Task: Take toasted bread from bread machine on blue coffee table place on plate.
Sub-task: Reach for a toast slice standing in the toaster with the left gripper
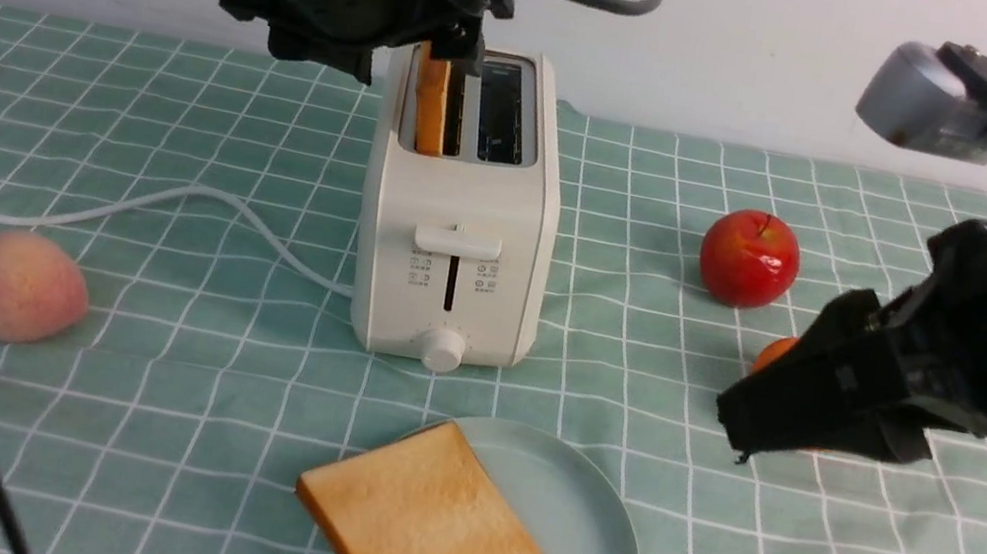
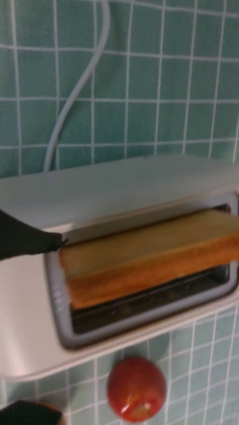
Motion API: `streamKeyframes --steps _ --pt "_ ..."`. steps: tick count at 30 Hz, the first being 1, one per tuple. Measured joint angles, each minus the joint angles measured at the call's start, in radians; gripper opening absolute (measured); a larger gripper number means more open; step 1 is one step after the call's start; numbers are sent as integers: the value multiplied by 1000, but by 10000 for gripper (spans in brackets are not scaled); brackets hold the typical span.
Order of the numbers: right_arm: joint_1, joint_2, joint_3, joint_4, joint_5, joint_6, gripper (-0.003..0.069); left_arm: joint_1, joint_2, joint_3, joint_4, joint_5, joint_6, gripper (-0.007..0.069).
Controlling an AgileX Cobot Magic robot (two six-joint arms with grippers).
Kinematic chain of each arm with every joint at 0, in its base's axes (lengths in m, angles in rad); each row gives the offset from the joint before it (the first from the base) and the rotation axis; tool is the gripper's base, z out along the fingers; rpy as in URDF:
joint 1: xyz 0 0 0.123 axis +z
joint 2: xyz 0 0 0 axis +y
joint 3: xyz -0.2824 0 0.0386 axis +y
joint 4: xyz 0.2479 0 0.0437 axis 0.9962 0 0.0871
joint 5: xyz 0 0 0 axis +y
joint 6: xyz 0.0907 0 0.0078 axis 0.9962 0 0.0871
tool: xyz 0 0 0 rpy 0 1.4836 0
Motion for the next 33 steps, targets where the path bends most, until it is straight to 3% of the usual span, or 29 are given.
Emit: streamKeyframes --steps 7,12,15,16,17,20,27,33 --pt "0 0 0 -1 4 0 442 1 182 -135 77 -1 -108 580" --pt "0 0 0 -4 4 1 442 0 202 -140 80 -11 -109 513" --pt "0 0 0 -4 -2 1 442 0 200 -143 91 -25 -105 398" --pt "0 0 0 -4 -4 1 442 1 198 -143 93 -32 -91 255" --pt "0 0 0 -4 -5 1 442 1 196 -143 94 -32 -89 240" --pt "0 0 0 -1 -6 1 442 1 171 -143 96 -21 -71 78" --pt "0 0 0 1 -7 1 442 1 -13 -143 96 38 -23 93" --pt "0 0 0 1 -7 1 442 1 -217 -143 106 164 144 93"
